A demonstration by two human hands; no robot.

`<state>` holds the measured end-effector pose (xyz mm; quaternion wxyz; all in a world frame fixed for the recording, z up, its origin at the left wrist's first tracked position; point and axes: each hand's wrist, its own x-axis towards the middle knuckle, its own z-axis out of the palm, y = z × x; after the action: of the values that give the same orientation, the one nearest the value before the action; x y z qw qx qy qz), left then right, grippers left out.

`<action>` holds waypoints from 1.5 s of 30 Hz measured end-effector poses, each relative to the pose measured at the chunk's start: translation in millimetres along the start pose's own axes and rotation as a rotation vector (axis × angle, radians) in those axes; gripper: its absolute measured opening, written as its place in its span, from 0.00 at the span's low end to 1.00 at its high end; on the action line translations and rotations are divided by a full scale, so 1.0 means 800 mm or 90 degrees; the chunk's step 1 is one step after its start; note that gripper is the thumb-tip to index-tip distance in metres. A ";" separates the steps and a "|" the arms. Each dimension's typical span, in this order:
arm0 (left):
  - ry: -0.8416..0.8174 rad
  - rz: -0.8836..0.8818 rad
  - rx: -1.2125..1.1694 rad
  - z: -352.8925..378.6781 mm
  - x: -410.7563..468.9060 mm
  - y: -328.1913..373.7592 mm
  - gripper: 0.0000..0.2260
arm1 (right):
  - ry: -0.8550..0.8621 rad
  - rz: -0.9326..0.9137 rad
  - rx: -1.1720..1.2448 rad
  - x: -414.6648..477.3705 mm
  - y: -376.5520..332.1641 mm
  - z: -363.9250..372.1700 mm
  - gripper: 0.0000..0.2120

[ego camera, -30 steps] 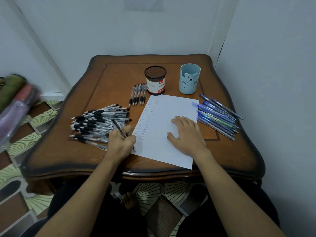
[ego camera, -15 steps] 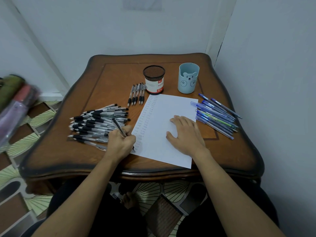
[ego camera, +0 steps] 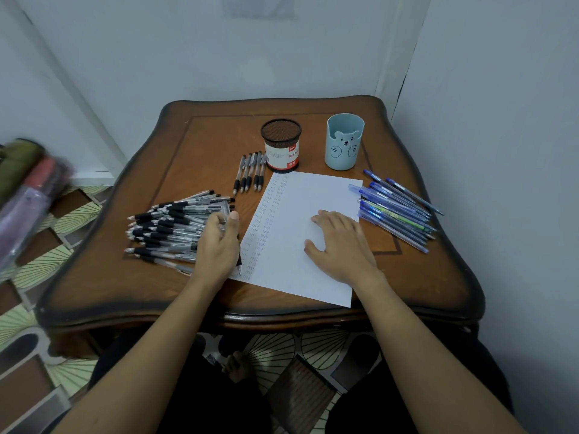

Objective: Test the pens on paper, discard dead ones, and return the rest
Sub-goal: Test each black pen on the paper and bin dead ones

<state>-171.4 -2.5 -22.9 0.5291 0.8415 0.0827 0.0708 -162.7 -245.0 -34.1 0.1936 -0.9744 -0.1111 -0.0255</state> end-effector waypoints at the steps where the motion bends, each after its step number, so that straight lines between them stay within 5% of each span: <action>1: 0.005 0.019 0.003 0.002 0.000 0.004 0.17 | 0.002 0.000 0.001 0.000 0.000 0.000 0.26; 14: 0.002 0.051 0.011 -0.011 0.084 0.055 0.19 | 0.004 0.003 0.002 0.000 0.000 0.001 0.26; 18: 0.044 0.004 0.188 -0.009 0.132 0.058 0.23 | 0.003 0.002 0.002 0.001 0.001 0.001 0.26; 22: 0.043 -0.099 0.312 0.004 0.167 0.065 0.18 | 0.011 -0.001 0.003 0.001 0.001 0.002 0.26; 28: 0.022 -0.110 0.419 0.019 0.194 0.055 0.11 | 0.013 -0.003 0.004 0.002 0.002 0.003 0.26; 36: 0.017 -0.130 0.375 0.036 0.198 0.053 0.11 | 0.016 -0.003 0.007 0.002 0.002 0.003 0.26; 41: -0.016 -0.094 0.349 0.037 0.193 0.049 0.23 | 0.011 -0.002 0.010 0.001 0.001 0.003 0.26; 45: 0.005 -0.055 0.341 0.039 0.184 0.048 0.20 | 0.013 -0.002 0.016 0.002 0.001 0.003 0.26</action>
<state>-18.3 -14.9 3.3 0.2898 0.9470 0.1362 0.0268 -161.0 -244.7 -36.1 0.2066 -0.9715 -0.1108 -0.0344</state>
